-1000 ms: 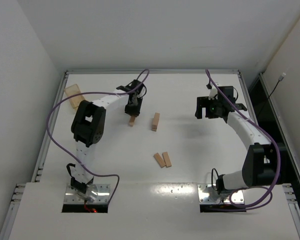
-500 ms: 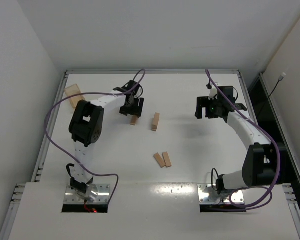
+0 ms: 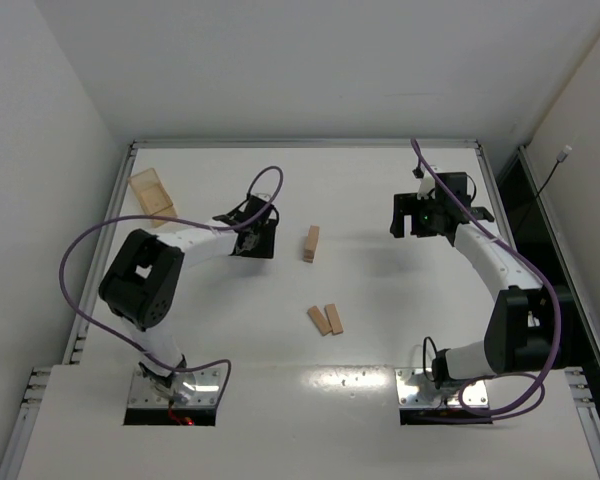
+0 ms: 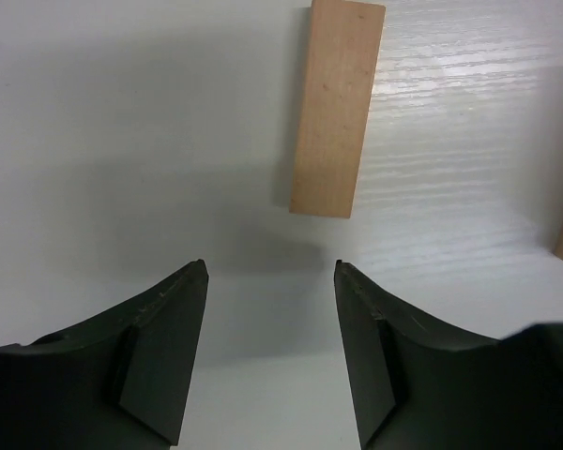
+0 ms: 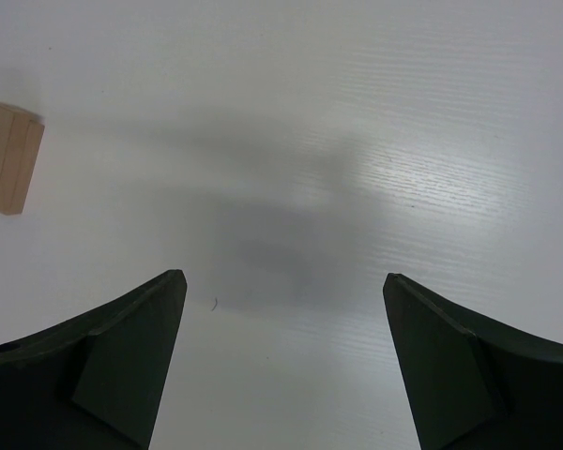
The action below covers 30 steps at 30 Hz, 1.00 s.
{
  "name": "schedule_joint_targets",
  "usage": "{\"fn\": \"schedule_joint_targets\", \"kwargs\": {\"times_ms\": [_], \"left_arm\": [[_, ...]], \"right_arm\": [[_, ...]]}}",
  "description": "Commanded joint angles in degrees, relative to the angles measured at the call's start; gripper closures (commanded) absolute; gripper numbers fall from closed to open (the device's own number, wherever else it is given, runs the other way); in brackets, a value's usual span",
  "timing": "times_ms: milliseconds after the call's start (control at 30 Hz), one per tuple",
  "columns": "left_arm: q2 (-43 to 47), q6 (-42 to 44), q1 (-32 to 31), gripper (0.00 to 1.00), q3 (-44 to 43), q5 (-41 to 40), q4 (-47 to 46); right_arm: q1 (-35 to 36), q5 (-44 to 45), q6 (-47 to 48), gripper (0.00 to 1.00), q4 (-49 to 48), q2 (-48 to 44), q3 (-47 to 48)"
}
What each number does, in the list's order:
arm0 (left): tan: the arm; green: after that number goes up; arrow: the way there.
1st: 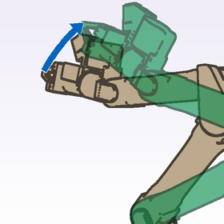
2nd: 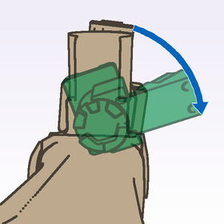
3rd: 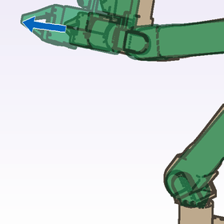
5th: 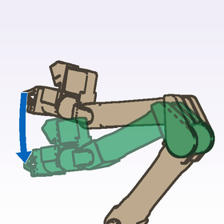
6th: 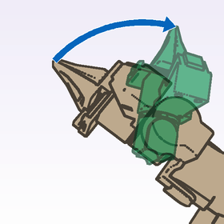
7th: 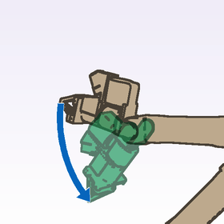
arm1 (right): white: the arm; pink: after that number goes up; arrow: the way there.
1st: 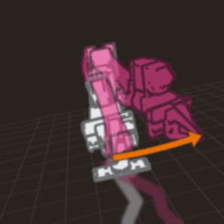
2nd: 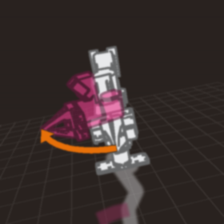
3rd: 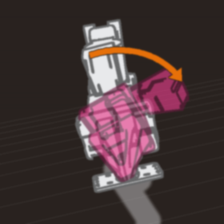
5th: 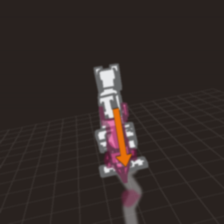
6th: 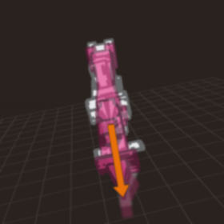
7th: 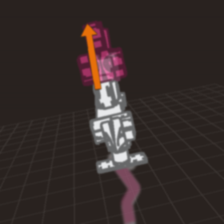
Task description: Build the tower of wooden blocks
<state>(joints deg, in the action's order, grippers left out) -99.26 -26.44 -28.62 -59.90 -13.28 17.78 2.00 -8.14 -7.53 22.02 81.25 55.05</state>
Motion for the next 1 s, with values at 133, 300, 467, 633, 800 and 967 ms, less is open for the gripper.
{"fn": "schedule_joint_targets", "kwargs": {"times_ms": [133, 300, 467, 633, 800, 967], "left_arm": [[-7.8, 3.1, -1.3, 0.51, -8.5, -0.5, -3.5], [-10.1, 4.4, -1.3, 0.51, -10.9, 0.7, -2.2], [-11.8, 3.8, -1.9, 0.51, -11.5, 0.2, -1.7], [-13.0, 2.8, -1.9, 0.51, -13.1, 2.0, -1.2], [-16.9, 0.5, -1.9, 0.51, -16.3, -0.3, 0.8], [-18.2, 0.0, -1.9, 0.51, -16.9, -0.8, 0.9]], "right_arm": [[-0.2, -1.0, -0.4, 0.15, -2.1, -0.6, 0.0], [-0.2, -1.0, -0.4, 0.15, -2.1, -0.6, 0.0], [-0.2, -1.0, -0.4, 0.15, -2.1, 0.0, 0.0], [-0.2, -1.0, -0.4, 0.15, -2.1, 0.5, 0.0], [-0.2, -1.0, -0.4, 0.15, -2.1, 0.5, 0.0], [-0.2, -1.0, -0.4, 0.15, -2.1, 0.5, 0.0]]}}
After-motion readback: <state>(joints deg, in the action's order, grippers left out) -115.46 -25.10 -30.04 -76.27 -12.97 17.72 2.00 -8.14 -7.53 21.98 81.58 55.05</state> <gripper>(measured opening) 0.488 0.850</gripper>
